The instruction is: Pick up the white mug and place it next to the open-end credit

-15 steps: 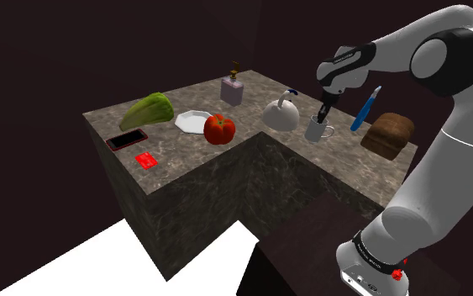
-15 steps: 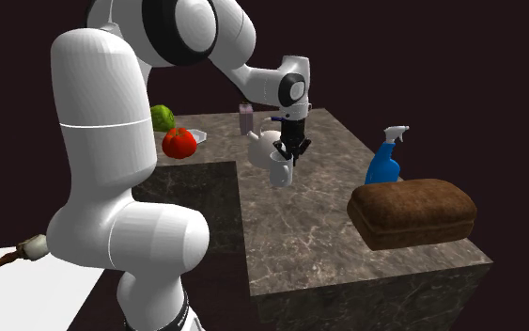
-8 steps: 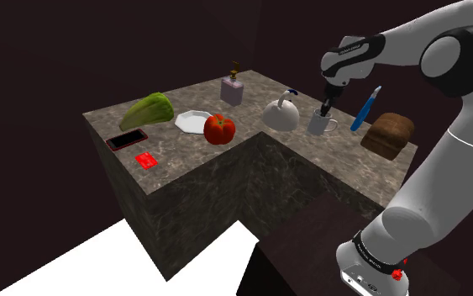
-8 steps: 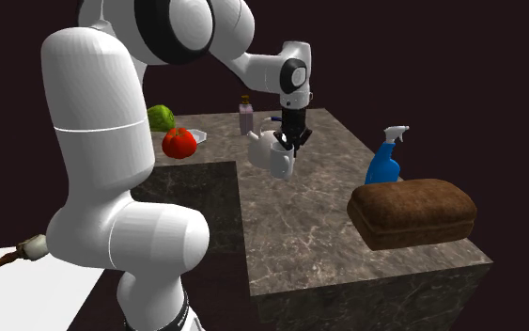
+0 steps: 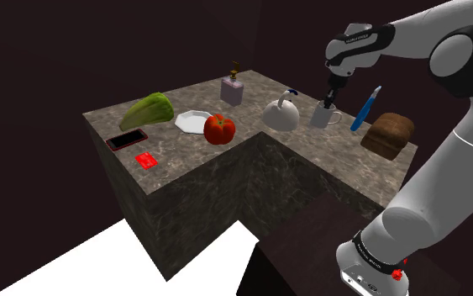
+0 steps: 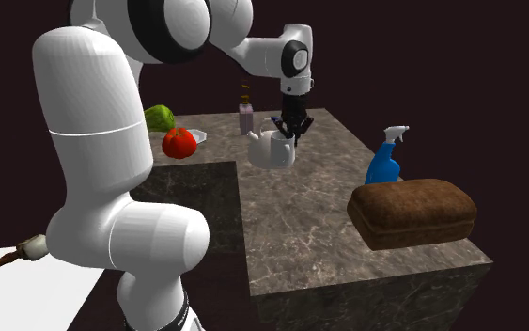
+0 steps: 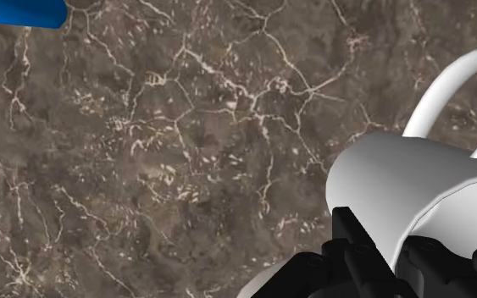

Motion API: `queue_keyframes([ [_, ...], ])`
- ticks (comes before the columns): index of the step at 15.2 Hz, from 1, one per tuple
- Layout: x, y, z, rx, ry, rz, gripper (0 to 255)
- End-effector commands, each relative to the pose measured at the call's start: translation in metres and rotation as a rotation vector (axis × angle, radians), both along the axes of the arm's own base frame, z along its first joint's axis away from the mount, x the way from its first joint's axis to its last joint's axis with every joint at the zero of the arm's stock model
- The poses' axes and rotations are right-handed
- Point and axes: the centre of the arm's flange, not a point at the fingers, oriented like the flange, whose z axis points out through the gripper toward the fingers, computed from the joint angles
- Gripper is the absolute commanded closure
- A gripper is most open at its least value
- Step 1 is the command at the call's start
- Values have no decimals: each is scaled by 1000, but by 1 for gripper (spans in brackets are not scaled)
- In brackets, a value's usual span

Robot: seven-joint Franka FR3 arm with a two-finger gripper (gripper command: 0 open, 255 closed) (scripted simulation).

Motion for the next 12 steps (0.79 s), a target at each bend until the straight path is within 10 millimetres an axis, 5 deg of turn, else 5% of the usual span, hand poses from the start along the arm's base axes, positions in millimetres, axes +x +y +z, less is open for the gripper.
queue_keyframes([
  [1,0,0,12,0,0,0,255],
  [12,0,0,70,0,0,0,255],
])
